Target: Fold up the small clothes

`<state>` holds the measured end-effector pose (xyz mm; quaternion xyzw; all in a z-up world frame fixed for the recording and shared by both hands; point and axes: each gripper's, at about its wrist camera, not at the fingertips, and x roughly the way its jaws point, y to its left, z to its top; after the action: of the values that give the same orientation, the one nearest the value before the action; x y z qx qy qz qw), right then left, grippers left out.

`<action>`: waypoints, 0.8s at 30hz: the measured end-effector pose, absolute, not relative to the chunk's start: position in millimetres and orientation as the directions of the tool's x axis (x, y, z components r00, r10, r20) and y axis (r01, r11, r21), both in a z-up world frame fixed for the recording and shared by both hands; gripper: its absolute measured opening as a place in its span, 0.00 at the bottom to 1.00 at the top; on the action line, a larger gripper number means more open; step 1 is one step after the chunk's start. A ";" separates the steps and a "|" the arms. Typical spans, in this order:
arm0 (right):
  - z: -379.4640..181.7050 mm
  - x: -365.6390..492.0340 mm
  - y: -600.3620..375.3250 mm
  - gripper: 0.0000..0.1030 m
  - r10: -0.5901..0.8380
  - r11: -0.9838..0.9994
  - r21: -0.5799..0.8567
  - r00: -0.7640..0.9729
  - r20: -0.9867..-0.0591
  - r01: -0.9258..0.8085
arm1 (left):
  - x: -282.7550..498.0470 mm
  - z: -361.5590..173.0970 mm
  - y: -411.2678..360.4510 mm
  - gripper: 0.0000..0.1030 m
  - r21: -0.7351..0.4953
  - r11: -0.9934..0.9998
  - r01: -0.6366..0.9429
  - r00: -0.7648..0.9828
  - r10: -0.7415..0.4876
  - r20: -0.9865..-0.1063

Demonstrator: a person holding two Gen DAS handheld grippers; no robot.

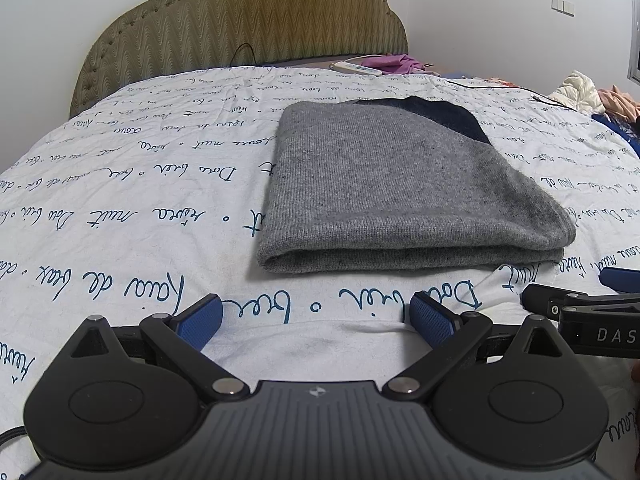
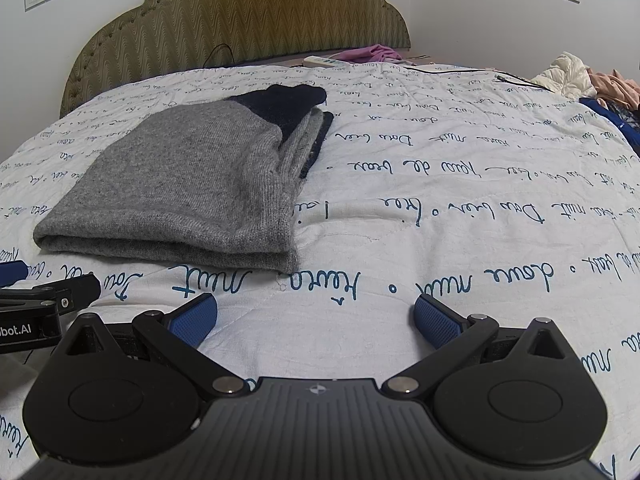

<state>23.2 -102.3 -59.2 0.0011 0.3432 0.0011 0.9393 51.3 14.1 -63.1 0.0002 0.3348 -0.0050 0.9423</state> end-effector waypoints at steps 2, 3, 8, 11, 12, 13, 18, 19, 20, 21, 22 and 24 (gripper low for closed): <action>-59.1 23.0 -101.8 0.99 0.002 1.000 0.002 0.765 -0.645 0.000 | 51.6 -63.0 14.2 0.98 -0.004 1.000 0.009 0.775 -0.010 -0.631; -59.0 23.1 -101.7 0.99 0.001 1.000 0.002 0.764 -0.645 0.000 | 51.5 -63.0 14.1 0.98 -0.003 1.000 0.009 0.775 -0.009 -0.631; -59.1 23.1 -102.1 0.99 0.002 1.000 0.003 0.765 -0.644 0.000 | 51.3 -62.9 14.0 0.98 -0.003 1.000 0.009 0.776 -0.009 -0.631; -59.1 23.2 -102.2 0.99 0.002 1.000 0.002 0.765 -0.644 0.000 | 51.3 -62.9 13.9 0.98 -0.003 1.000 0.009 0.776 -0.009 -0.631; -59.0 23.4 -102.2 0.99 0.002 1.000 0.002 0.765 -0.644 0.000 | 51.2 -62.9 13.8 0.98 -0.003 1.000 0.009 0.776 -0.009 -0.631; -59.0 23.4 -102.2 0.99 0.002 1.000 0.003 0.765 -0.644 0.000 | 51.5 -63.0 14.0 0.98 -0.002 1.000 0.009 0.776 -0.008 -0.631; -59.1 23.4 -102.3 0.99 0.002 1.000 0.003 0.765 -0.644 0.000 | 51.4 -62.8 13.9 0.98 -0.003 1.000 0.009 0.776 -0.009 -0.631; -59.2 23.4 -102.4 0.99 0.002 1.000 0.003 0.765 -0.644 0.000 | 51.5 -62.8 14.1 0.98 -0.003 1.000 0.010 0.775 -0.010 -0.632; -59.1 23.7 -102.3 0.99 0.002 1.000 0.002 0.765 -0.644 0.000 | 51.3 -62.8 13.6 0.98 -0.005 1.000 0.009 0.775 -0.010 -0.632; -59.2 23.4 -102.5 0.99 0.002 1.000 0.002 0.765 -0.644 0.000 | 51.7 -62.7 14.0 0.98 -0.007 1.000 0.010 0.773 -0.012 -0.634; -59.2 23.4 -102.5 0.99 0.002 1.000 0.003 0.765 -0.644 0.000 | 52.4 -62.5 14.1 1.00 -0.010 1.000 0.014 0.769 -0.017 -0.638; -59.1 23.6 -102.7 0.99 0.003 1.000 0.003 0.765 -0.644 -0.001 | 53.5 -62.2 14.0 1.00 -0.009 1.000 0.018 0.765 -0.020 -0.644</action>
<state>23.6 -102.7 -59.1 0.0013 0.3431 0.0009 0.9393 53.5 14.0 -62.2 -0.0012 0.3429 -0.0100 0.9393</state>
